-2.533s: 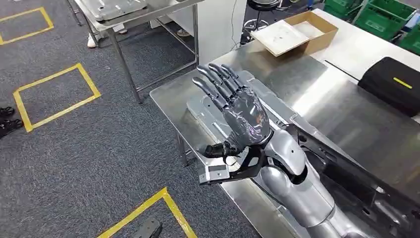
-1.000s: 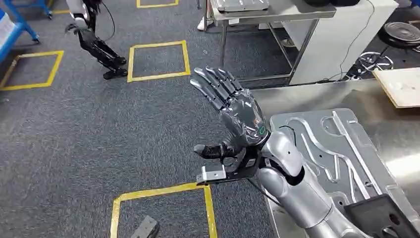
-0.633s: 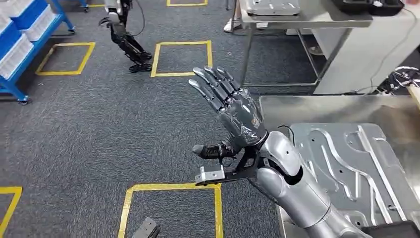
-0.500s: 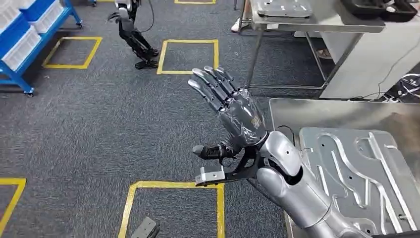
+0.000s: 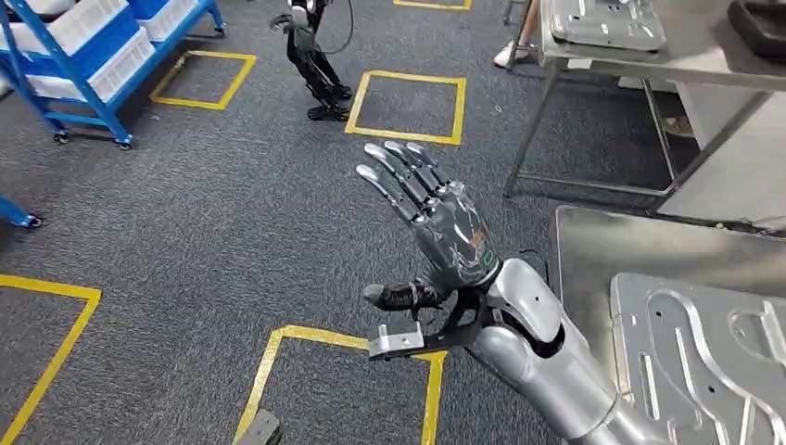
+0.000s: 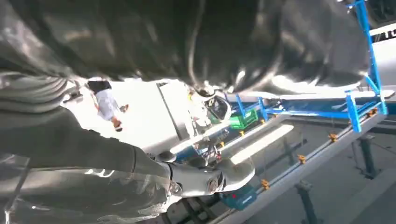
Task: Take the parts from the cabinet and place them on the table.
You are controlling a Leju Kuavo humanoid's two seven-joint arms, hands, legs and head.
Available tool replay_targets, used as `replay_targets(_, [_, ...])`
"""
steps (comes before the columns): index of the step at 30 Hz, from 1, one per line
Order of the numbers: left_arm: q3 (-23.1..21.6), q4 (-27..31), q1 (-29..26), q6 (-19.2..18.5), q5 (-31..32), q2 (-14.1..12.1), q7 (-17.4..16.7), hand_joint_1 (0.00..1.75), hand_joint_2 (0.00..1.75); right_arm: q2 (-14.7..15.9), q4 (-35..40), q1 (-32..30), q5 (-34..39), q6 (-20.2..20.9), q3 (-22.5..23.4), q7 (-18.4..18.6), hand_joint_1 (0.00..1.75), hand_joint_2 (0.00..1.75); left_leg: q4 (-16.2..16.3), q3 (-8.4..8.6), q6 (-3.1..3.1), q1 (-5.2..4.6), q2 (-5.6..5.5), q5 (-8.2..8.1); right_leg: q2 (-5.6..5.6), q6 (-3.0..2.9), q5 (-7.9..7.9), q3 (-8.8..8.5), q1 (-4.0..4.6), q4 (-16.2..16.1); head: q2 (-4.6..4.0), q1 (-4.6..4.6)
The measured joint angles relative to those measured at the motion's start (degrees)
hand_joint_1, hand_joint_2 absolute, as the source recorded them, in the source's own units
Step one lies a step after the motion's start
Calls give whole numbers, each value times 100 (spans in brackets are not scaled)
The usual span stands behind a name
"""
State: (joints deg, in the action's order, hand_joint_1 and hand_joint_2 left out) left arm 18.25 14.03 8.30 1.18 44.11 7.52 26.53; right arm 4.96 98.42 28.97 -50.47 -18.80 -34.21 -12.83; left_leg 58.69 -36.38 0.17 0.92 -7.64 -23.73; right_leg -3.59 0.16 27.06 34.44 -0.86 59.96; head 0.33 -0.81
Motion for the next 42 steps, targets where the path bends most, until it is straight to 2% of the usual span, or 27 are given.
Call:
replay_targets(1, [0, 0, -27, -6, 6, -19, 7, 0, 0, -17, 0, 1, 4, -4, 0, -4, 0, 0, 1, -7, -35, -13, -65, -5, 70, -47, -29, -30, -75, -63, 0, 2])
replay_targets(3, [-2, 0, -60, -9, 26, -37, 37, 0, 0, -53, 0, -10, 7, -18, 0, -13, 0, 0, 353, -150, -76, -40, 455, -244, 215, -113, -34, -92, -55, -108, 0, -31])
replay_targets(4, [-2, 0, -43, -9, 24, -37, 63, 0, 0, -53, 0, -14, 9, -24, 0, -22, 0, 0, 778, -357, -96, -27, 590, -463, 308, -127, -27, -97, -35, -107, 0, -26])
replay_targets(6, [-2, 0, -34, -22, 24, -35, 103, 0, 0, -50, -11, -33, 15, -28, 0, -42, 0, 0, 1569, -750, -123, -15, 693, -766, 479, -152, -7, -102, -10, -103, 0, -26])
replay_targets(7, [-2, 0, -39, -33, 24, -35, 116, 0, 0, -50, -18, -32, 37, -35, 0, -74, 0, 0, 1718, -827, -129, -13, 713, -753, 563, -155, 0, -105, -7, -102, 0, -28])
replay_targets(8, [-2, 0, -45, -42, 26, -35, 120, 0, 0, -50, -17, -31, 59, -44, 0, -109, 0, 0, 1578, -753, -130, -12, 727, -619, 628, -153, 7, -113, -3, -102, 0, -28])
replay_targets(10, [-2, 0, -37, -42, 37, -37, 125, 0, 0, -50, -17, -10, 85, -83, 0, -209, 0, 0, 709, -272, -99, -14, 800, -162, 764, -134, 38, -152, -2, -101, 0, -28])
replay_targets(11, [-2, 0, -23, -42, 42, -37, 123, 0, 0, -50, -15, 16, 85, -113, 0, -277, 0, 0, 231, 3, -63, -34, 995, 12, 815, -117, 56, -181, 6, -100, 0, -28])
replay_targets(12, [-6, 0, 3, -44, 48, -37, 118, 0, 0, -48, -9, 41, 92, -161, 0, -347, 0, 0, 25, 115, -33, -125, 1217, -86, 865, -77, 82, -183, 58, -89, 0, -28])
replay_targets(13, [-6, 2, 22, -44, 50, -37, 116, 0, 0, -46, 0, 52, 98, -197, 0, -398, 0, 0, 11, 91, 34, -121, 1153, -63, 908, -56, 85, -186, 68, -88, 0, -22])
replay_targets(16, [-9, 2, -15, -48, 61, -42, 105, 0, 0, -46, 0, 63, 103, -365, 0, -654, 0, 0, -36, 83, 120, -112, 959, -44, 1098, 17, 105, -244, 86, -125, 0, -24])
replay_targets(17, [-11, 2, -37, -48, 74, -46, 87, 0, 0, -46, -2, 70, 94, -435, 2, -739, 0, 0, -88, 128, 164, -76, 902, -11, 970, 53, 178, -242, 41, -65, 0, -24])
replay_targets(18, [-13, 2, -31, -46, 83, -50, 70, 0, 0, -46, -2, 72, 63, -513, 2, -810, 0, 0, -109, 129, 204, -70, 856, 5, 677, 66, 328, -161, 32, 128, 0, -24])
replay_targets(19, [-13, 2, -16, -44, 96, -66, 57, 0, 0, -37, -9, 70, 50, -604, 9, -881, 0, 0, -110, 118, 231, -70, 811, 19, 501, 71, 562, 32, 18, 530, 0, -22])
replay_targets(21, [-28, 2, -10, -42, 131, -72, 31, 0, 0, -18, -46, 41, -13, -734, 33, -974, 0, 0, -108, 112, 245, -76, 674, 20, 382, 94, 902, 478, 10, 1416, 0, -22])
replay_targets(22, [-39, 2, -18, -42, 138, -83, 11, 0, 0, -2, -68, 19, -33, -791, 57, -1010, 0, 0, -104, 114, 246, -78, 596, 19, 371, 98, 894, 617, 11, 1635, 0, -22])
replay_targets(23, [-50, 2, -23, -42, 142, -96, -2, 0, 0, 6, -90, 14, -35, -822, 77, -1038, 0, 0, -96, 115, 245, -77, 519, 19, 369, 97, 745, 618, 9, 1548, 0, -22])
replay_targets(25, [-55, 2, -16, -39, 144, -107, -17, 0, 0, 11, -105, 16, -35, -850, 122, -1053, 0, 0, -61, 117, 232, -73, 377, 10, 328, 82, 228, 319, -5, 803, 0, -22])
replay_targets(26, [-59, 2, -8, -42, 142, -109, -18, 0, 0, 11, -105, 18, -42, -870, 149, -1062, 0, 0, -36, 115, 208, -70, 305, -6, 199, 68, -33, 103, -22, 304, 0, -22])
replay_targets(27, [-63, 2, 2, -42, 142, -109, -17, 0, 0, 15, -116, 23, -59, -896, 173, -1086, 0, 0, 0, 84, 178, -86, 250, -23, -86, 49, -29, 15, -40, 61, 0, -22])
replay_targets(31, [-94, 4, 41, -66, 144, -109, -9, 0, 0, 20, -144, 67, -210, -1086, 254, -1239, 0, 0, -7, -7, 26, -51, 27, 23, 67, -14, -27, -17, -5, -25, 0, -22])
replay_targets(32, [-98, 9, 53, -70, 144, -125, -11, 0, 0, 20, -144, 98, -232, -1115, 262, -1259, 0, 0, 43, -29, 16, -40, 153, -14, 147, -68, -63, -47, -55, -92, 0, -24])
replay_targets(33, [-105, 15, 85, -83, 144, -125, -11, 0, 0, 17, -149, 110, -254, -1143, 273, -1281, 0, 0, 187, -79, -14, -71, 439, -117, 202, -98, -65, -74, -48, -109, 0, -31])
replay_targets(35, [-114, 15, 175, -112, 144, -120, -11, 0, 0, 20, -151, 123, -295, -1187, 317, -1305, 0, 0, 906, -425, -57, -41, 650, -505, 348, -133, -54, -81, -23, -106, 0, -35])
replay_targets(36, [-118, 15, 203, -116, 144, -116, -11, 0, 0, 20, -162, 122, -306, -1191, 321, -1314, 0, 0, 1343, -637, -77, -25, 680, -683, 427, -143, -48, -80, -10, -105, 0, -33])
replay_targets(41, [-120, 15, 206, -116, 144, -114, -11, 0, 0, 20, -166, 122, -308, -1191, 321, -1316, 0, 0, 1440, -685, -81, -21, 685, -714, 447, -145, -46, -80, -9, -105, 0, -35])
replay_targets(42, [-122, 15, 207, -120, 144, -111, -11, 0, 0, 19, -173, 122, -310, -1193, 321, -1324, 0, 0, 1692, -809, -96, -12, 699, -771, 508, -153, -40, -81, -4, -104, 0, -35])
